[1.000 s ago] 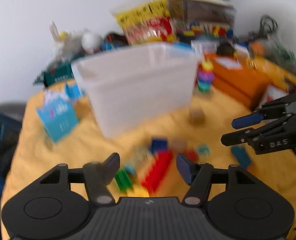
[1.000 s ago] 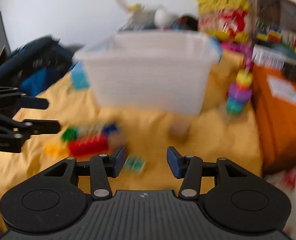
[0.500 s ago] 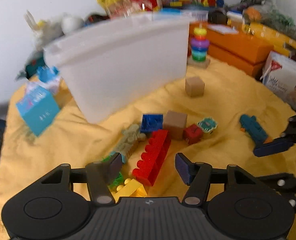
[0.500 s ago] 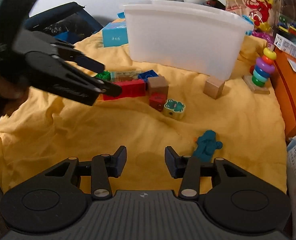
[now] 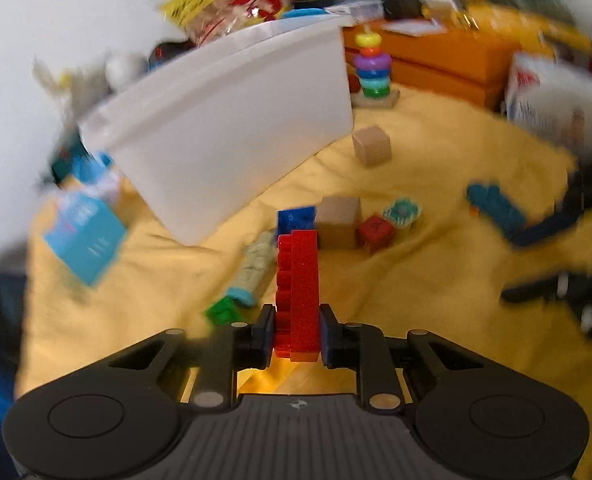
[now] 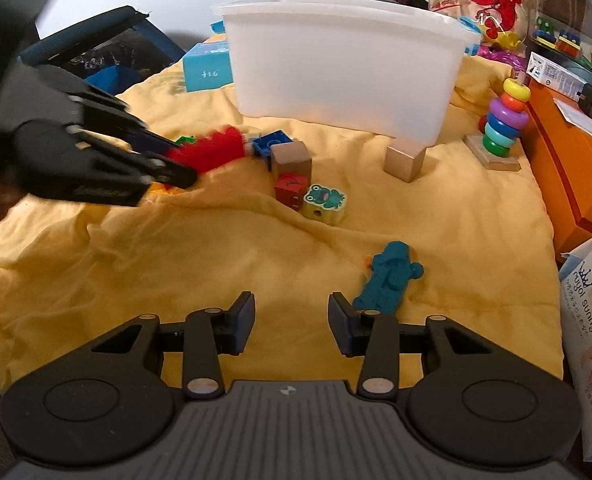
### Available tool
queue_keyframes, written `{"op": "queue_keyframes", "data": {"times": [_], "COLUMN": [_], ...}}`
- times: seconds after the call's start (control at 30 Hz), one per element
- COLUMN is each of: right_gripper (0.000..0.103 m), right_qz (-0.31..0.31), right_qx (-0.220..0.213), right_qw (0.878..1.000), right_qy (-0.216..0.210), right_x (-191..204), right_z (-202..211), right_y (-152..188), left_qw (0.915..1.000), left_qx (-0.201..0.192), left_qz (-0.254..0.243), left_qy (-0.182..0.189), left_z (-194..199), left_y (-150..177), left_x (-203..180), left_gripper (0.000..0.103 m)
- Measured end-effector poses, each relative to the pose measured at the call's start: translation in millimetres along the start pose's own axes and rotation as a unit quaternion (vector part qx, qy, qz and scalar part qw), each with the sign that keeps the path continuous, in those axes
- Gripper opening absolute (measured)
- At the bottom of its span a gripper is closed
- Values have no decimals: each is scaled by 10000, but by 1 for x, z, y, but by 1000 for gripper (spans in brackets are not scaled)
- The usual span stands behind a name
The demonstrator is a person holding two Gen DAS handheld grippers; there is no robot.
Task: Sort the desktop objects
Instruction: 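Grasp the tall red brick with the left gripper, then grasp the small red brick with the right gripper while the left holds the tall red brick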
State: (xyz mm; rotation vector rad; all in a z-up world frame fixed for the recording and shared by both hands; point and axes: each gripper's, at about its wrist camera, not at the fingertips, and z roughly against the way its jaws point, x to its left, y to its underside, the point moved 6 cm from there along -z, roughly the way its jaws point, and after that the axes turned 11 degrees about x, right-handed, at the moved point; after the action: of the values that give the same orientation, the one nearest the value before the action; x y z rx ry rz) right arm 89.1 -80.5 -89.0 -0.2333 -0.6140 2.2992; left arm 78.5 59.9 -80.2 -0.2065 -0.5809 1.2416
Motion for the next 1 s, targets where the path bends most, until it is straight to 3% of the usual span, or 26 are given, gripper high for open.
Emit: {"op": "queue_keyframes", "data": {"times": [0.13, 0.4, 0.47, 0.53, 0.6, 0.67, 0.73, 0.87, 0.93, 1.0], "right_gripper": [45, 45, 45, 45, 45, 45, 44, 43, 42, 39], "right_qz": [16, -108, -167, -215, -205, -100, 15, 36, 36, -92], "right_qx": [-13, -119, -98, -88, -128, -255, -346, -361, -376, -274], "right_qw": [10000, 9998, 9998, 9997, 9997, 9995, 9990, 9988, 9986, 9986], "right_qy": [25, 96, 46, -1, -68, -165, -282, -321, -363, -451], "right_x": [-1, -12, -15, -16, -15, -11, -5, 1, 3, 2], "right_z": [-1, 5, 4, 4, 4, 5, 3, -12, -20, -31], "right_y": [-2, -6, -7, -9, -12, -20, -29, -49, -57, -62], "left_qw": [9965, 9905, 9936, 9969, 9952, 9934, 9924, 9841, 9850, 9851], "left_qx": [74, -351, -374, -431, -586, -551, -358, -124, 15, 117], "left_qz": [-695, -1329, -1047, -460, 193, 602, 792, 1067, 984, 932], "left_qy": [-457, 88, 197, 475, 763, 809, 876, 1413, 1417, 1444], "left_z": [3, 26, 28, 32, 38, 33, 22, 5, -5, -13], "left_y": [16, 29, 29, 28, 25, 25, 24, 24, 26, 29], "left_x": [-25, -75, -72, -60, -43, -27, -19, -18, -22, -26], "left_gripper": [25, 40, 41, 41, 48, 51, 50, 50, 49, 34]}}
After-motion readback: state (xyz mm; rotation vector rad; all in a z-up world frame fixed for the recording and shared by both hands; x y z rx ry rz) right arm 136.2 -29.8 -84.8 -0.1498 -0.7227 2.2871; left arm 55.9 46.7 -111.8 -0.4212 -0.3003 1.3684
